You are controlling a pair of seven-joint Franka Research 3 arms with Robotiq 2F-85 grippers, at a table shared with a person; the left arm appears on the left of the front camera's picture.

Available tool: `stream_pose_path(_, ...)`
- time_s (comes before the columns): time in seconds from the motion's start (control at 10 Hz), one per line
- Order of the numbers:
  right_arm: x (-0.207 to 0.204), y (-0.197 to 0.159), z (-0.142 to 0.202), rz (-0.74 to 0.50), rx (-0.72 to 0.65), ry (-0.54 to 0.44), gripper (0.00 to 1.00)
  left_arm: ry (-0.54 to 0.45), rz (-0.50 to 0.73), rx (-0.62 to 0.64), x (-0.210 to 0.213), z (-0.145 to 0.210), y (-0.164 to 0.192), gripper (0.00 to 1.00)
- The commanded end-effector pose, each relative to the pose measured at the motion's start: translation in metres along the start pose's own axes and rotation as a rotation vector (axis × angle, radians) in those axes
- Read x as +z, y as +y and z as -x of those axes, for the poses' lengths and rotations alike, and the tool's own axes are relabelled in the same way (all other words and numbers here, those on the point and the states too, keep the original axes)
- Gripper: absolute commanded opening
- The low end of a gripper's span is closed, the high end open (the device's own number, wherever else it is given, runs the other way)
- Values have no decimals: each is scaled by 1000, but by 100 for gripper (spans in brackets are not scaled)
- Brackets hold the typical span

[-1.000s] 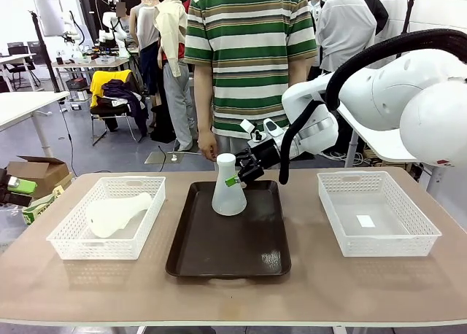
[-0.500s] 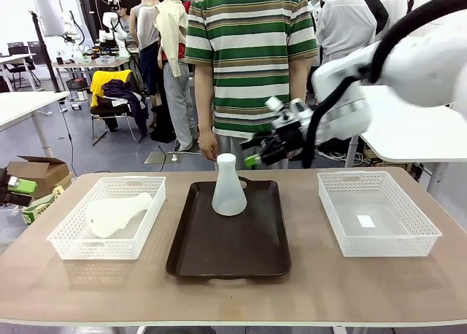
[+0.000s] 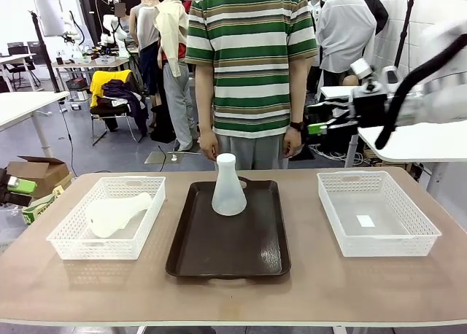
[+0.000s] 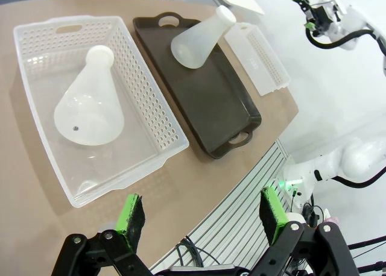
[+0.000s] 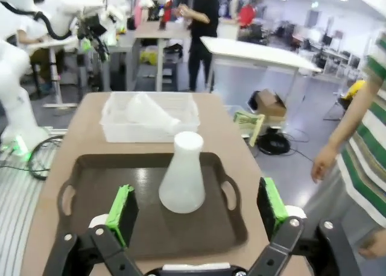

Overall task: Prepare the laboratory tools.
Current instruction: Pick up the Big flask that the person points to.

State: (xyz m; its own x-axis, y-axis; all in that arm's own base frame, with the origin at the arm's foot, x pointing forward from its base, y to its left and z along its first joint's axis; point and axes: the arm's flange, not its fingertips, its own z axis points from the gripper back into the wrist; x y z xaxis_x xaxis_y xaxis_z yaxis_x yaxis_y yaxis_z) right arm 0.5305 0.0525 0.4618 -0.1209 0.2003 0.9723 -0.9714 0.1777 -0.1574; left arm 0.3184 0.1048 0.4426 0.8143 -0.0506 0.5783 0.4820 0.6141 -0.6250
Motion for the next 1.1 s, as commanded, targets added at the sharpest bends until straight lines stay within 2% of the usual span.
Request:
stream_pose_path(0.0, 18, 18, -5, 108, -14, 64, 100, -20, 20, -21, 0, 0, 2, 100)
stream_pose_path(0.2, 45, 20, -8, 192, -83, 205, 100, -20, 20, -21, 0, 0, 2, 100)
stream_pose_path(0.4, 63, 18, -2, 238, -182, 302, 100, -20, 20, -21, 0, 0, 2, 100)
stream_pose_path(0.7, 83, 23, 15, 215, -321, 384, 100, -20, 20, -21, 0, 0, 2, 100)
stream_pose_path(1.0, 89, 23, 24, 197, -339, 384, 100, -20, 20, -21, 0, 0, 2, 100)
